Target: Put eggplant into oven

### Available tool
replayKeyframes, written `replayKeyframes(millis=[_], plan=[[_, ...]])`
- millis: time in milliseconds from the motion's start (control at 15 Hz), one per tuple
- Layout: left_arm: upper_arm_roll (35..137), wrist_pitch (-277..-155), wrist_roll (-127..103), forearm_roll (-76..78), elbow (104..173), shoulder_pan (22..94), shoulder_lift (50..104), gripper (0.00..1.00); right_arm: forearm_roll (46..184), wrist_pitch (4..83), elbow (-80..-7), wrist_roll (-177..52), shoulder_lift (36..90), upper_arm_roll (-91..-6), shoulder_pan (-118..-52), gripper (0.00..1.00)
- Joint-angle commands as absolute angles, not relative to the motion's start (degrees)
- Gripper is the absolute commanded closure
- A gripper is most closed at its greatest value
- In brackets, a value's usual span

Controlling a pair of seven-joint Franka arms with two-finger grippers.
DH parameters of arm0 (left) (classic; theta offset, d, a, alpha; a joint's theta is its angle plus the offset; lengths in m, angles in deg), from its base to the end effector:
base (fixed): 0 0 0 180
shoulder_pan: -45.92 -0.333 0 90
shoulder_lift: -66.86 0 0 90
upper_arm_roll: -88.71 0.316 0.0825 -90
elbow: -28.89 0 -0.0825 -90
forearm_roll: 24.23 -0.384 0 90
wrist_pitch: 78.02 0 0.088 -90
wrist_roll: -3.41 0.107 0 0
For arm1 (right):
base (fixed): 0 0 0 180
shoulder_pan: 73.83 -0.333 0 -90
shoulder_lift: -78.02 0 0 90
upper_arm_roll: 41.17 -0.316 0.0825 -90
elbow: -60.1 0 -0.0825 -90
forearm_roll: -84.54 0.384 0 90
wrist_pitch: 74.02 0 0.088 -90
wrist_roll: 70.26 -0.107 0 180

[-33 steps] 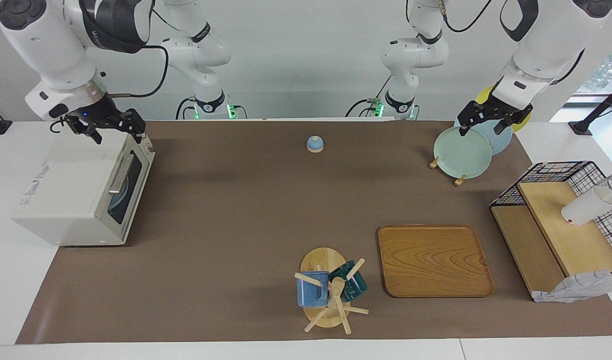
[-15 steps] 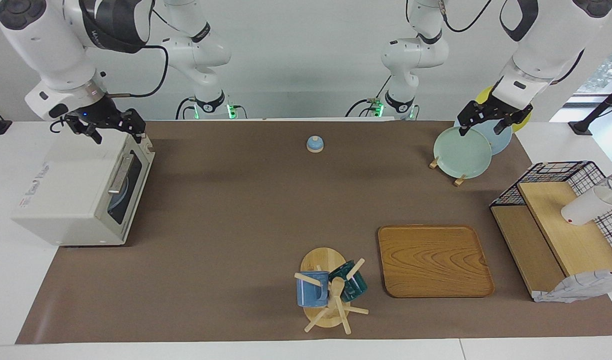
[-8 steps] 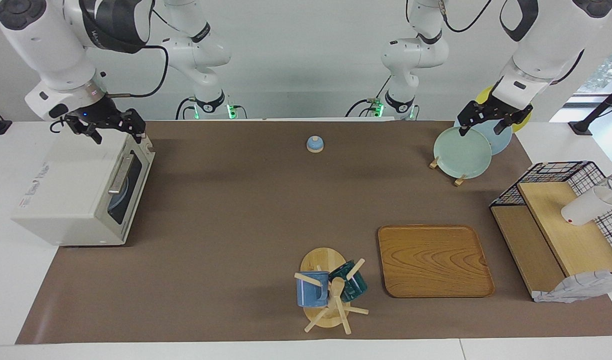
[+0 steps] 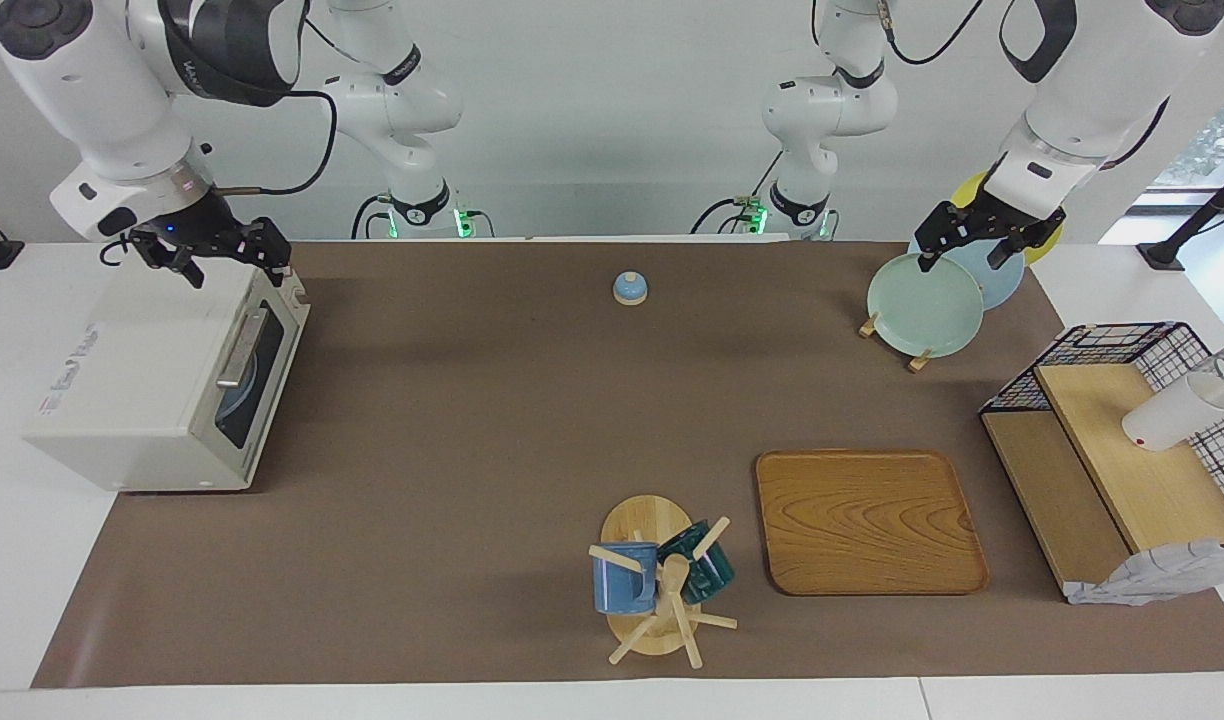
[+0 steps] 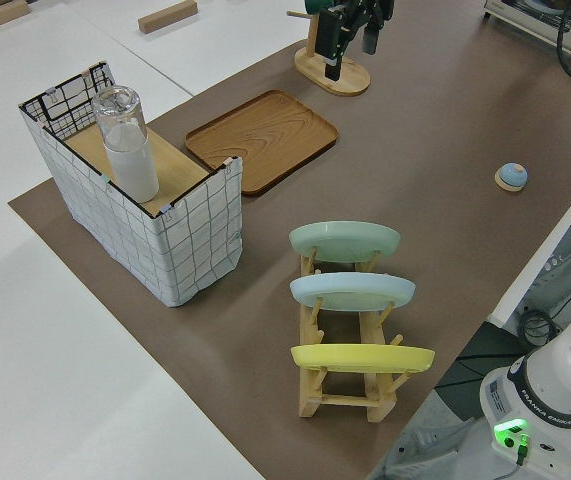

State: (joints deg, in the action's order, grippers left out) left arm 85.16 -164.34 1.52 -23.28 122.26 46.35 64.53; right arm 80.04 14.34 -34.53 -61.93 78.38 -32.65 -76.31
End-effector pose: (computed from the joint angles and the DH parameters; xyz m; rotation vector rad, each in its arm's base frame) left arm 0.5325 -0.0396 0.6137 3.1285 -0.0574 -0.1300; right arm 0.5422 -0.0662 0.5880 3.0720 0.0643 -0.1724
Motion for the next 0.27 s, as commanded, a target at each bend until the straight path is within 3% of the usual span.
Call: replayKeyframes(millis=[0,200], plan=[[85.1,-163.5,1.7,-24.3,122.3,46.3,64.0,0.0,81.2,15.4,-36.2,-62.7,79.7,-33.1,-75.7,0.0],[85.1,-163.8,1.7,-24.3,122.3,46.3,64.0,0.0,81.2,15.4,-36.2,-62.7,79.7,-33.1,-75.7,0.0]])
